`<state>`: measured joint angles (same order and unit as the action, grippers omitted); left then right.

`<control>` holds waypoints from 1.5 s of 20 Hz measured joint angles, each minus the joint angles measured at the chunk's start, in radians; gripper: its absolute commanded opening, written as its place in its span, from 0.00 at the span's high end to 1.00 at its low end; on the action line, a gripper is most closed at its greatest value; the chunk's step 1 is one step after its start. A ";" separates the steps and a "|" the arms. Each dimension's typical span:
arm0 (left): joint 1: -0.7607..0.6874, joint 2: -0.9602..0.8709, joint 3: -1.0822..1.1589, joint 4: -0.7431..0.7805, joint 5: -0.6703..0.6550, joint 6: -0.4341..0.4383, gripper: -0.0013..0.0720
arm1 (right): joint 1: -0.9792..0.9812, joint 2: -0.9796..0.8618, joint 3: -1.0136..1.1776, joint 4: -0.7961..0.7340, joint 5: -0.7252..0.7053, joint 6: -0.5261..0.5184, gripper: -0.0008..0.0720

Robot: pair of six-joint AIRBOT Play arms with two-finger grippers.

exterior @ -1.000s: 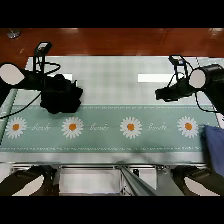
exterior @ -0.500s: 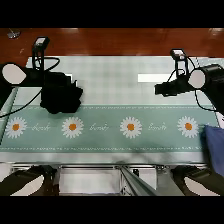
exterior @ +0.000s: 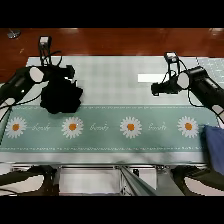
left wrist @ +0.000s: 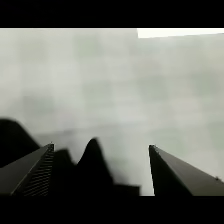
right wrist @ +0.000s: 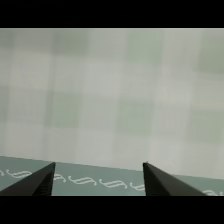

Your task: Fold the shirts.

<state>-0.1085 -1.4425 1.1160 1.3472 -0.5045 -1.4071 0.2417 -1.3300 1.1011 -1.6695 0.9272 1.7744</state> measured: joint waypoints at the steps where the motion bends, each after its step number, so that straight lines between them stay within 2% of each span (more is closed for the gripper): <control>1: 0.018 -0.039 0.009 0.015 -0.054 -0.012 0.02 | 0.000 -0.011 0.000 0.000 0.006 0.001 0.12; 3: 0.049 -0.098 0.027 0.043 -0.157 -0.063 0.03 | 0.000 -0.025 0.000 0.004 0.015 0.003 0.12; 4: 0.062 -0.117 0.035 0.052 -0.208 -0.090 0.08 | 0.000 -0.029 0.000 0.014 0.018 0.004 0.12; 5: 0.075 -0.132 0.047 0.060 -0.258 -0.119 0.64 | 0.000 -0.033 0.000 0.024 0.021 0.004 0.12; 6: 0.085 -0.141 0.063 0.068 -0.309 -0.141 0.91 | 0.000 -0.033 0.000 0.037 0.025 0.005 0.12; 8: 0.097 -0.153 0.115 0.074 -0.453 -0.151 0.94 | 0.000 -0.028 0.000 0.073 0.036 0.005 0.14; 10: 0.099 -0.144 0.186 0.061 -0.590 -0.126 0.94 | 0.000 -0.002 0.000 0.100 0.046 0.005 0.14; 13: 0.100 -0.070 0.305 -0.026 -0.661 -0.092 0.94 | 0.000 0.084 0.000 0.122 0.066 0.004 0.14; 18: 0.100 0.147 0.453 -0.212 -0.681 -0.052 0.94 | 0.000 0.316 0.000 0.125 0.095 0.001 0.14; 24: 0.079 0.385 0.500 -0.377 -0.639 -0.005 0.94 | 0.000 0.589 0.000 0.125 0.116 -0.020 0.14; 27: 0.001 0.436 0.505 -0.446 -0.593 0.019 0.94 | 0.000 0.686 0.000 0.126 0.126 -0.023 0.14; 30: -0.148 0.440 0.497 -0.483 -0.536 0.033 0.94 | 0.000 0.749 0.000 0.129 0.156 -0.024 0.14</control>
<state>-0.2569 -1.0023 1.6131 0.8639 -1.0405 -1.3739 0.2417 -0.5808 1.1011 -1.5410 1.0832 1.7508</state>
